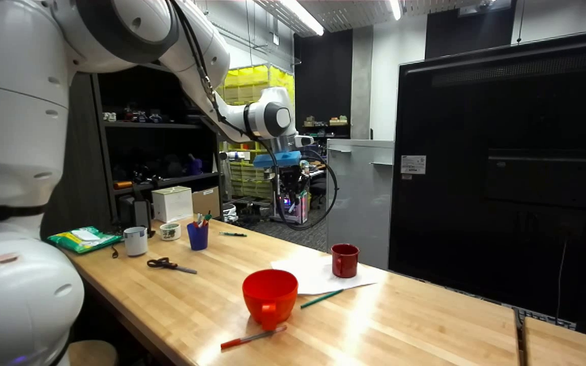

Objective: Put the pen inside cup

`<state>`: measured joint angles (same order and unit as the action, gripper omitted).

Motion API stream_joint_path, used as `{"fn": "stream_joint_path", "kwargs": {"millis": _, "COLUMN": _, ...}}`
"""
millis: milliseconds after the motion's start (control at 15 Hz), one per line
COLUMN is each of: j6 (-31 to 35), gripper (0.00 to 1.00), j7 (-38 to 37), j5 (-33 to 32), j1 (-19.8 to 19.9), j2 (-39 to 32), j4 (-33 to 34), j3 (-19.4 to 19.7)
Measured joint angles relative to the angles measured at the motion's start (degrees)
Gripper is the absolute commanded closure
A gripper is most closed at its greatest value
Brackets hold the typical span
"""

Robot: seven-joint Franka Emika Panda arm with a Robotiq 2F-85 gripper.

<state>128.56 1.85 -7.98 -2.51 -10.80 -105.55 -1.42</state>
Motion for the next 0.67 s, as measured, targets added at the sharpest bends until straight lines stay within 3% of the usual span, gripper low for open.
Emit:
{"fn": "stream_joint_path", "kwargs": {"millis": 200, "j6": 0.00, "gripper": 0.89, "j7": 0.00, "j5": 0.00, "j1": 0.00, "j2": 0.00, "j4": 0.00, "j3": 0.00}}
{"fn": "stream_joint_path", "kwargs": {"millis": 267, "j6": 0.00, "gripper": 0.97, "j7": 0.00, "j5": 0.00, "j1": 0.00, "j2": 0.00, "j4": 0.00, "j3": 0.00}}
{"fn": "stream_joint_path", "kwargs": {"millis": 667, "j6": -0.38, "gripper": 0.97, "j7": 3.52, "j5": -1.39, "j1": -2.00, "j2": -2.16, "j4": 4.59, "j3": -2.37}}
